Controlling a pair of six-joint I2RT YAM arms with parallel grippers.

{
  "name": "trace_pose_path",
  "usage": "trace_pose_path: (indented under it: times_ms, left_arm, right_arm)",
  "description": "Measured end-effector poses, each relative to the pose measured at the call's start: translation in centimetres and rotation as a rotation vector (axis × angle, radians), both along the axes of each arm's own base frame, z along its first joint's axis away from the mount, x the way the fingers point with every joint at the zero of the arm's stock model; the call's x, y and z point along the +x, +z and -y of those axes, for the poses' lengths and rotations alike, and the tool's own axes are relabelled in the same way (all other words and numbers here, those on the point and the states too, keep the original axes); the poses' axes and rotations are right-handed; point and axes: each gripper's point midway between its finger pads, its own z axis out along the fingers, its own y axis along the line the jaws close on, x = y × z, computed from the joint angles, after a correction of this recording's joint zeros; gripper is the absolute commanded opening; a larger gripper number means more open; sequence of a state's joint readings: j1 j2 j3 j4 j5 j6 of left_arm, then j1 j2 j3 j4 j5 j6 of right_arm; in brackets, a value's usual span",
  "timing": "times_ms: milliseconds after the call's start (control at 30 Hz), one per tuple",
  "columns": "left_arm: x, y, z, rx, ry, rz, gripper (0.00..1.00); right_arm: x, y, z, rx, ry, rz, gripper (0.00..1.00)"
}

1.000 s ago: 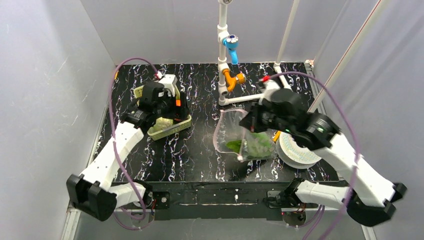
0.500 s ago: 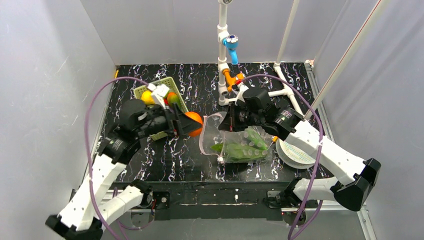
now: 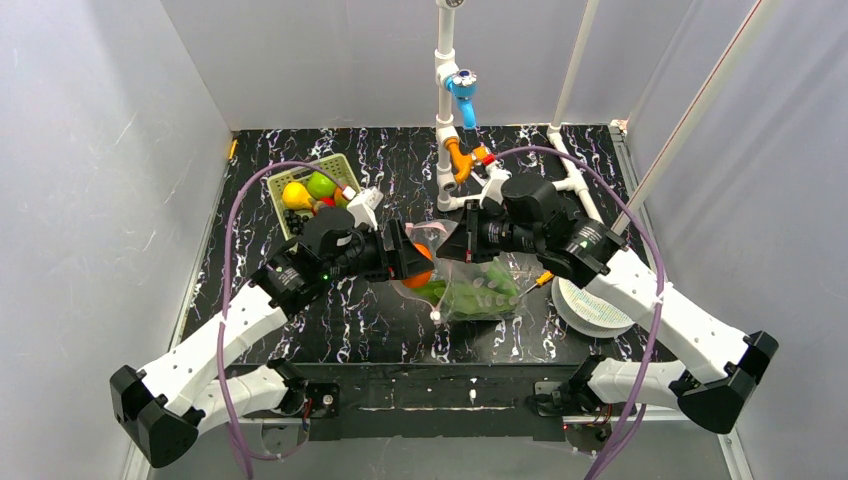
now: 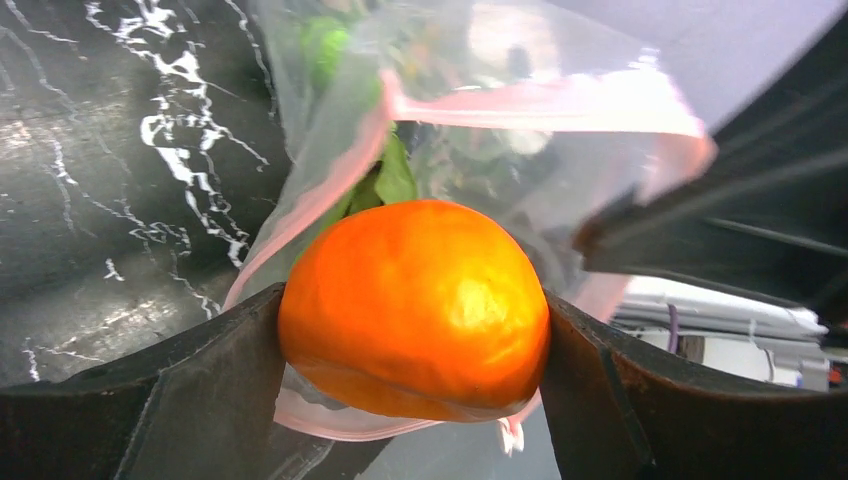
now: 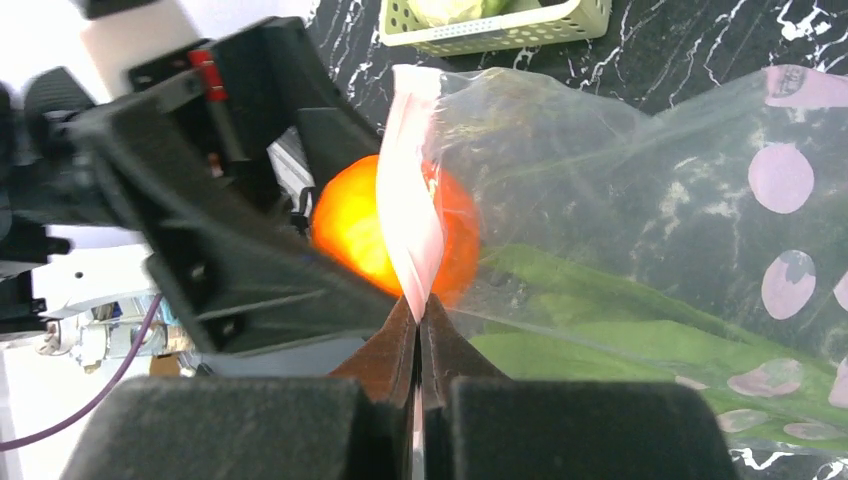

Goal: Place the food in the zip-top bag and seal the zipper
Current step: Place the fake fruit in the zipper food storage bag.

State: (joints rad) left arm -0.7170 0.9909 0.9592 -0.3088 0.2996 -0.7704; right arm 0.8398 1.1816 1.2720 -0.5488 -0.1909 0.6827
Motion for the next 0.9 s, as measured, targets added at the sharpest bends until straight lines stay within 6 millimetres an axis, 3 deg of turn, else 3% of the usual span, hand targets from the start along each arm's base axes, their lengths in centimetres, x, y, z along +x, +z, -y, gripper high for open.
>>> trace_pose_path:
  times_ms: [133,267,333,600,900]
  left_arm:
    - [1.2,-1.8,-0.5,0.015,0.081,-0.004,0.74]
    - [1.8,-1.8,-0.3,-0.012,0.109,0.013,0.81]
    - [2.2,-1.3,-0.1,-0.030,0.121,0.025,0.97]
    - [3.3,-0.2,0.5,-0.074,0.158,0.042,0.98]
    - [2.6,0.9,-0.3,-0.074,0.160,0.062,0.98]
  right_arm:
    - [-0.5,0.6,0.3,0.033,0.000,0.006,0.01]
    - [-0.7,0.2,0.2,0.042,0.008,-0.007,0.01]
    - [-0.8,0.0,0.1,0.045,0.011,-0.011,0.01]
    - [-1.0,0.2,-0.1,0.060,0.021,-0.022,0.01]
    - [-1.2,-0.2,0.0,0.055,0.023,-0.027,0.01]
